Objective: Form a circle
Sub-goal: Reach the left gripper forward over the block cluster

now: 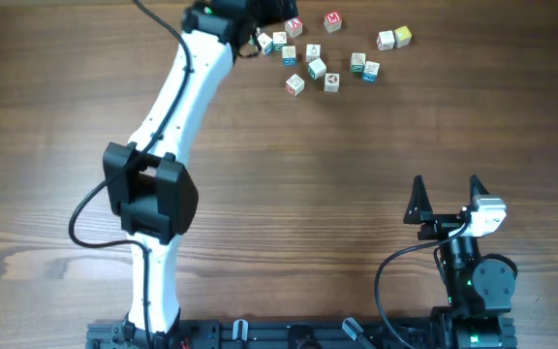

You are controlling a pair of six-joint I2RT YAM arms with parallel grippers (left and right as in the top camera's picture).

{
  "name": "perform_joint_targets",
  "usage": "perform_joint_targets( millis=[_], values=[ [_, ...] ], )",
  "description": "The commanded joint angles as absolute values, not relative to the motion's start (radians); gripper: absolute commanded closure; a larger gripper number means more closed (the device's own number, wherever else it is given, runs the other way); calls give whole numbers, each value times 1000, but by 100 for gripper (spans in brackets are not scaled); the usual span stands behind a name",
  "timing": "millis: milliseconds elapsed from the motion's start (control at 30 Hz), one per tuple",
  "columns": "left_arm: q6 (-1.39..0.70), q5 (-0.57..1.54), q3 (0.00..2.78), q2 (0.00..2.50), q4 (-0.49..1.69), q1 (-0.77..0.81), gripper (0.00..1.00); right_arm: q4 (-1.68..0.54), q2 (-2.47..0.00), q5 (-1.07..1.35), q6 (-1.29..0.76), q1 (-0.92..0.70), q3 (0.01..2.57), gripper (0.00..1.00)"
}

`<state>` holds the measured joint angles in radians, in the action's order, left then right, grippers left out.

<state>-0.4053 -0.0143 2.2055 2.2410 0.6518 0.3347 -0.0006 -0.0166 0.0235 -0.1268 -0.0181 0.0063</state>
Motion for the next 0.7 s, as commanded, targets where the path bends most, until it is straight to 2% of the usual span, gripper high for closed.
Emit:
perform_joint_targets(
  millis=[0, 367, 667],
  values=[
    [-397, 38, 2355, 2344, 737, 317, 1, 2, -14, 35, -131, -23, 5, 0],
    [-341, 63, 2360, 2468, 859, 396, 0, 2, -14, 35, -131, -23, 5, 0],
    [-288, 7, 2360, 2510, 736, 450, 0, 2, -14, 35, -131, -23, 5, 0]
  ],
)
